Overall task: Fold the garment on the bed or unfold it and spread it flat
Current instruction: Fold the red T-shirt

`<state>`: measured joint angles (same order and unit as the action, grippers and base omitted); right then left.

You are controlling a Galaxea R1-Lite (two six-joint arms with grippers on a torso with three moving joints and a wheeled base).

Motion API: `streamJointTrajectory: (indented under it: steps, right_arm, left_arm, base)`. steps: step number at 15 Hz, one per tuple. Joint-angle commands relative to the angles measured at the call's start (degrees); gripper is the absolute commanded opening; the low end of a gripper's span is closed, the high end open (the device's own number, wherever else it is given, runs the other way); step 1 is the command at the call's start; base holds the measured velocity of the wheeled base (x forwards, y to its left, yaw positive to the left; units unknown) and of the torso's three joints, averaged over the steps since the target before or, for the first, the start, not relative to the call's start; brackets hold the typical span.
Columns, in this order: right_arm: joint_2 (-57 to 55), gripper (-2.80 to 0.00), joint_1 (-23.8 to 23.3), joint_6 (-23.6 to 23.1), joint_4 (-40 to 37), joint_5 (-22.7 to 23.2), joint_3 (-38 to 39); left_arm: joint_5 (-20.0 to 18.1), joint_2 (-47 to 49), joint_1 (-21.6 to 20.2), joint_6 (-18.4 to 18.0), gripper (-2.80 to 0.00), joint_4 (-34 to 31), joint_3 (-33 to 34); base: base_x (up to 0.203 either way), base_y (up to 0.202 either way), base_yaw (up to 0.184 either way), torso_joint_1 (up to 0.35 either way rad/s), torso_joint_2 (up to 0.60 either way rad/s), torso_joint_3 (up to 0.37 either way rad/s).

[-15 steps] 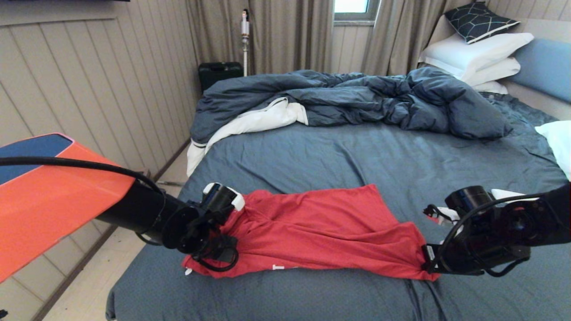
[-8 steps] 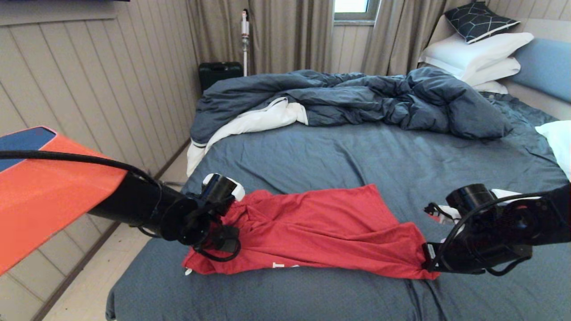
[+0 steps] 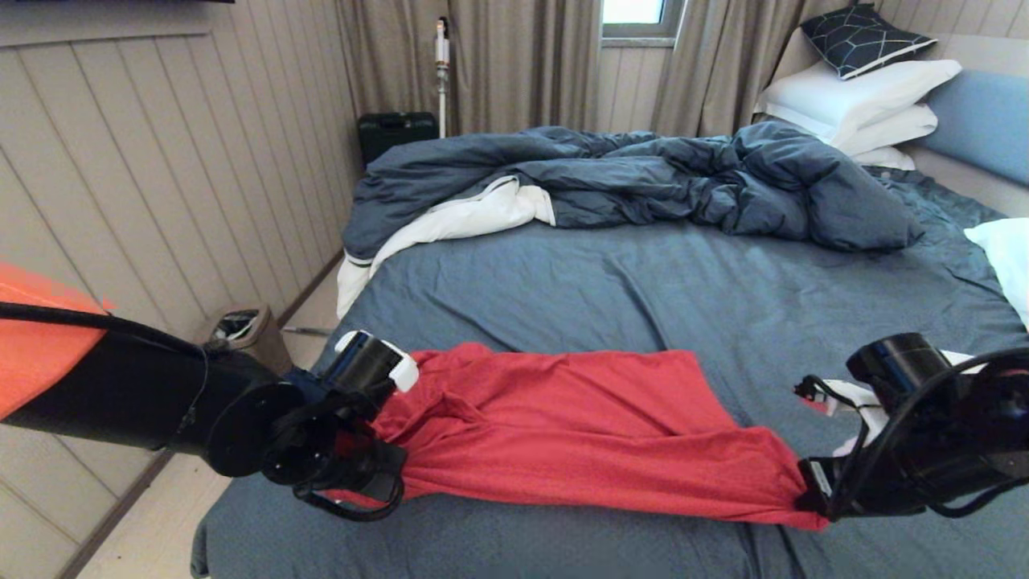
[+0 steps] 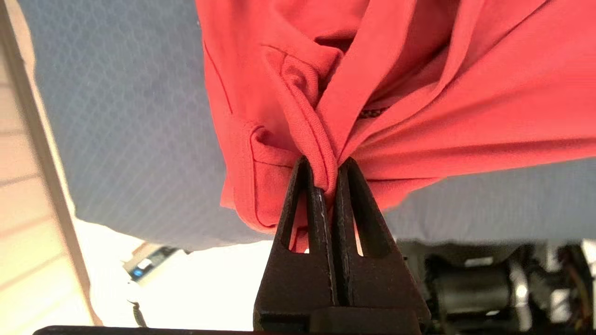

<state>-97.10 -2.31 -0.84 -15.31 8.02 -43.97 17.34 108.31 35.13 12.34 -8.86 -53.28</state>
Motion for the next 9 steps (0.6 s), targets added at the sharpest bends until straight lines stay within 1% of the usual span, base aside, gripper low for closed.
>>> streamJointTrajectory:
  steps: [1, 5, 7, 9]
  right_arm:
    - [3.2, -2.80, -1.3, -1.3, -0.3, 0.2, 1.7]
    - [6.2, -2.80, -5.8, -6.4, -0.3, 0.4, 6.0]
    - [6.7, -2.80, -7.1, -8.3, -0.3, 1.4, 8.6]
    - [6.7, -2.80, -7.5, -9.0, -0.1, 1.8, 10.4]
  left_arm:
    - [0.1, -2.2, 0.9, -0.2, -2.80, -0.4, 0.6]
    - [0.1, -4.3, 2.4, -0.3, -2.80, -3.3, 1.2]
    - [-0.1, -5.1, 3.6, 0.2, -2.80, -3.7, 4.3]
    - [-0.2, -5.2, 5.4, 0.5, -2.80, -2.4, 8.2]
  base:
    - [0.000, 0.000, 0.000, 0.000, 0.00, 0.000]
    - [0.000, 0.000, 0.000, 0.000, 0.00, 0.000]
    - [0.000, 0.000, 0.000, 0.000, 0.00, 0.000]
    - [0.000, 0.000, 0.000, 0.000, 0.00, 0.000]
